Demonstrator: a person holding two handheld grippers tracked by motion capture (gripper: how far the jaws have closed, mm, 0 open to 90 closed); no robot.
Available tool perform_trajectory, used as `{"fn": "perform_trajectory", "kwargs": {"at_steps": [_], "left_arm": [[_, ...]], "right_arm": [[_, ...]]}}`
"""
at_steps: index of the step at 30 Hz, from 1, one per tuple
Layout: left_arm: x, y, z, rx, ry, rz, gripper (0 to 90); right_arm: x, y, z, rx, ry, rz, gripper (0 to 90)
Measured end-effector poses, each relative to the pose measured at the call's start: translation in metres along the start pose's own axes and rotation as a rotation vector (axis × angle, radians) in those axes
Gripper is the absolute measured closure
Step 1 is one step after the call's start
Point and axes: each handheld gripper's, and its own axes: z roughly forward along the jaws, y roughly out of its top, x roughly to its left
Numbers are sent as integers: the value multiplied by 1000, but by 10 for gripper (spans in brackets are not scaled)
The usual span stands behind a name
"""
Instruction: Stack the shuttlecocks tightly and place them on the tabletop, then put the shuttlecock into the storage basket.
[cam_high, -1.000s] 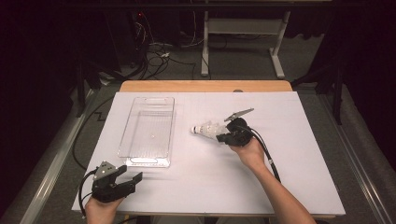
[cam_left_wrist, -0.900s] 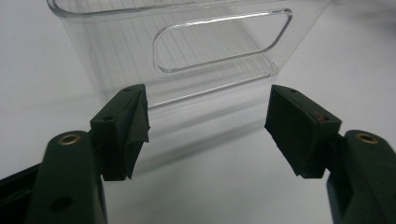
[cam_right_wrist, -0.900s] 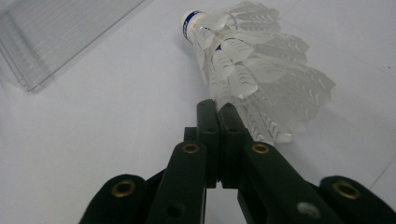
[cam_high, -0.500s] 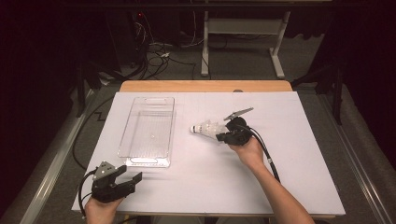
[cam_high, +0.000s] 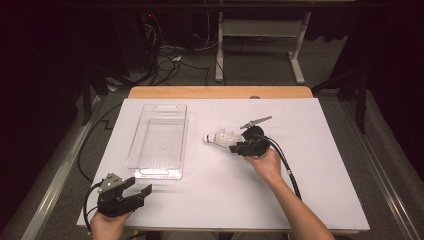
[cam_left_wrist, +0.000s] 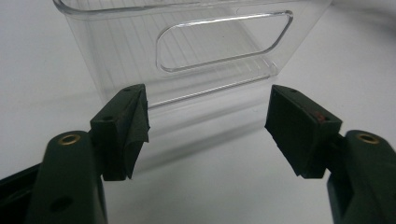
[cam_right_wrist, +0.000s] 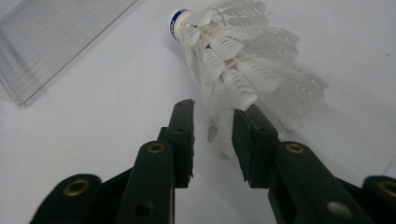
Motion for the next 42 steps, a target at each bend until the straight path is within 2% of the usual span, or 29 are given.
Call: {"fn": "perform_trajectory", "kwargs": {"at_steps": [12, 22, 34, 42], "left_arm": [[0, 0, 0, 1, -3, 2, 311], [0, 0, 0, 0, -5, -3, 311], [-2, 1, 0, 2, 0, 12, 311], [-3, 1, 0, 2, 3, 17, 312]], "right_arm": [[3, -1, 0, -28, -35, -12, 600], [5, -2, 3, -38, -41, -18, 595], [6, -2, 10, -55, -50, -13, 577], [8, 0, 17, -89, -58, -18, 556]]}}
